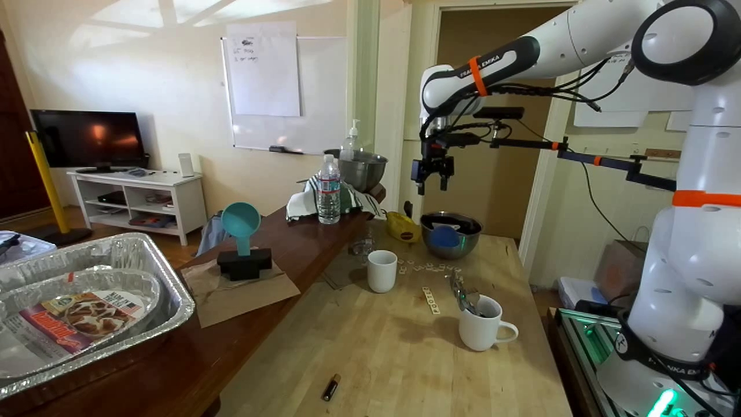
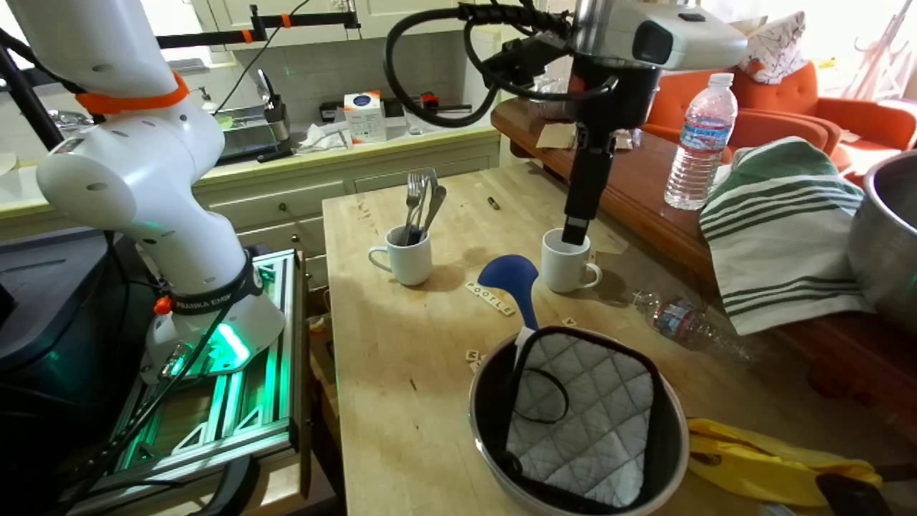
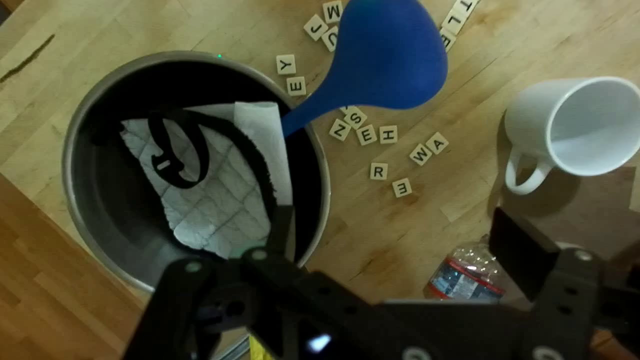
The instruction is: Take the black and grey cloth out of the bowl and place it on the countertop.
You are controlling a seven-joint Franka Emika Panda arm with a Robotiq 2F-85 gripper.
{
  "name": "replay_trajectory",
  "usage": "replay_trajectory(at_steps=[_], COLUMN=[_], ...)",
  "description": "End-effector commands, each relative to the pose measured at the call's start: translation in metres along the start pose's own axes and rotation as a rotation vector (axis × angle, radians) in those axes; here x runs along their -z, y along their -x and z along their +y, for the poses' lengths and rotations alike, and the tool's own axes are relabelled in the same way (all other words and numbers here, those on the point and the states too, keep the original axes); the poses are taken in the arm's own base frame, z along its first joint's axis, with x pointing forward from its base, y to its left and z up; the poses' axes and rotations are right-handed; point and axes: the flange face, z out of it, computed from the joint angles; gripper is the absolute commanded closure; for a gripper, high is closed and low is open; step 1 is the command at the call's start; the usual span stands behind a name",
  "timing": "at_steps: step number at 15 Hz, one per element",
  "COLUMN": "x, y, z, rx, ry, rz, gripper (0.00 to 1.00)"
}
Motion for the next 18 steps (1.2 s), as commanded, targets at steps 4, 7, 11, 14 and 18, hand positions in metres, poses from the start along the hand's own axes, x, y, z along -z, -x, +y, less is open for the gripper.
replay_trajectory(at_steps=[4,7,11,14,18], x=[-0.035,-0.054,-0.075,-0.085,-0.095], y=[-0.025,-0.028,-0.029,-0.03,-0.031], z=[0.035,0.037,0.036,0.036,0.039], rx=[-0.044,-0.021,0.009,0.023,0.041], ry=[0.076,0.125,0.167,0.199,0.247], rz=[0.051,0.031,-0.008,-0.025,-0.038], gripper=[0.0,0.0,0.17,0.38,0.46])
